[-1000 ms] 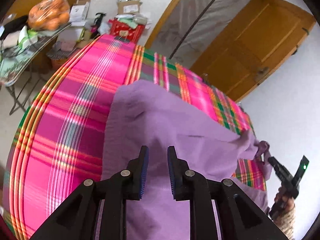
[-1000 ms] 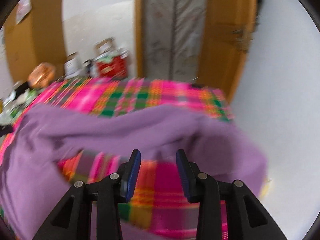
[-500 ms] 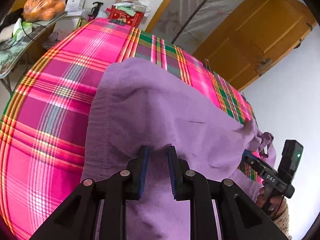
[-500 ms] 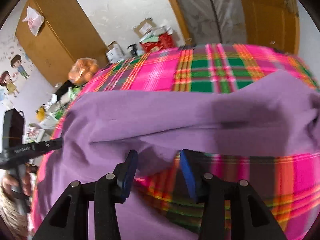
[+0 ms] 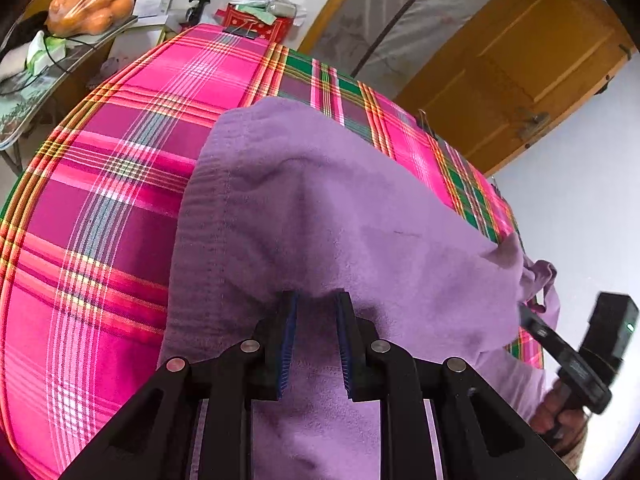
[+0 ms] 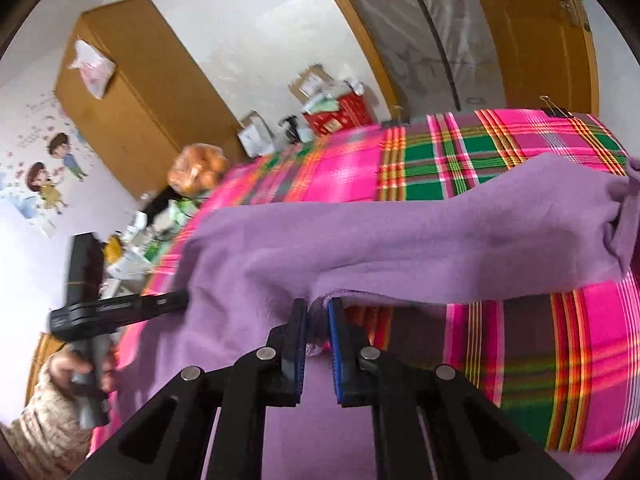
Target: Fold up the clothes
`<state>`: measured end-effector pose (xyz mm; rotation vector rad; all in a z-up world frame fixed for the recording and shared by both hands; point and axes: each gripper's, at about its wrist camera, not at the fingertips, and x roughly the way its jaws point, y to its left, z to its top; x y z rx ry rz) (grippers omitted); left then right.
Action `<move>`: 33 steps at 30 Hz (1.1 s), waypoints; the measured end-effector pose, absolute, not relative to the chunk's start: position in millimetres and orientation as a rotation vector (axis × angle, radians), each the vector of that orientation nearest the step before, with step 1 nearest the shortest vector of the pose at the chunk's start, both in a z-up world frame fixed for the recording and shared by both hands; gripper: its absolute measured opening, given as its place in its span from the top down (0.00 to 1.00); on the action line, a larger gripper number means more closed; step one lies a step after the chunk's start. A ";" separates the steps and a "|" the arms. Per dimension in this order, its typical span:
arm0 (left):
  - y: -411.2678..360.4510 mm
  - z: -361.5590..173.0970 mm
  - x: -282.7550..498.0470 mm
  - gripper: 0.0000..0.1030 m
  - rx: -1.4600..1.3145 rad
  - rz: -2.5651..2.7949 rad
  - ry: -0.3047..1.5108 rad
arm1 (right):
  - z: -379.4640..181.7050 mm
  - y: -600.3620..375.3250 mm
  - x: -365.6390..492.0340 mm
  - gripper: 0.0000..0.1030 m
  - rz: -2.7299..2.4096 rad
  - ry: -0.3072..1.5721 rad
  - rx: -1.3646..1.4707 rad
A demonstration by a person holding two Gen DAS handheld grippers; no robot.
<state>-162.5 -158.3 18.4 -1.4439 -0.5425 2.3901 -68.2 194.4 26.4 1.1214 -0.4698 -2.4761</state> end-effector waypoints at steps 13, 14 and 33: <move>-139.6 35.1 -151.6 0.80 -1.443 2.448 -0.442 | 14.4 209.9 -48.7 0.86 -2.521 -0.440 1.181; -131.7 41.1 -148.9 0.80 -1.412 2.454 -0.395 | 17.1 218.2 -46.1 0.86 -2.562 -0.421 1.174; 53.5 61.4 -132.5 0.58 -1.201 2.266 0.224 | 20.4 409.9 -7.2 0.44 -3.142 -0.354 1.305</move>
